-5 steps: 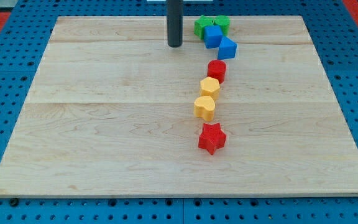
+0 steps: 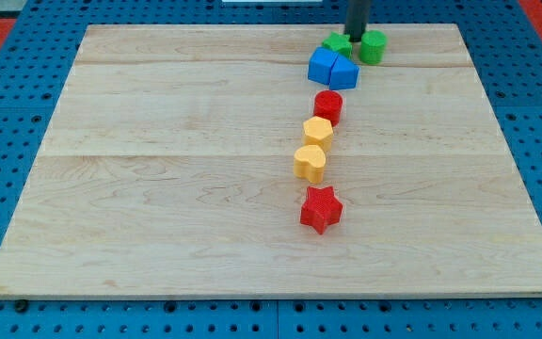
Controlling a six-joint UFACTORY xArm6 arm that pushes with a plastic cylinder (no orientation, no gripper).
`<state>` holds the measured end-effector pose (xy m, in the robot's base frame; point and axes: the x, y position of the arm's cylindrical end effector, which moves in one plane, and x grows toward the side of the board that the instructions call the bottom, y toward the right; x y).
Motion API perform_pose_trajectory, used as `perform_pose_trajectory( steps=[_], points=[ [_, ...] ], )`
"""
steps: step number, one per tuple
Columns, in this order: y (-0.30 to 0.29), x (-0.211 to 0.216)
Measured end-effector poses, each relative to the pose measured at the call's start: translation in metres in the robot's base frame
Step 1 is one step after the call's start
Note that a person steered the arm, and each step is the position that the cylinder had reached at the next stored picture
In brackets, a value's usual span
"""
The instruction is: Push the green blocks towards the top right
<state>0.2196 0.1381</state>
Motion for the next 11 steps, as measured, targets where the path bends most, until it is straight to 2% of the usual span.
perform_pose_trajectory(
  steps=[1,2,3,4,5,7,8,10,11],
  points=[
    [0.008,-0.001],
    [-0.031,-0.028],
    [-0.091,-0.020],
    [-0.108,0.011],
    [-0.072,0.013],
    [-0.041,0.013],
    [-0.058,0.016],
    [-0.216,0.020],
    [-0.225,0.043]
  ],
)
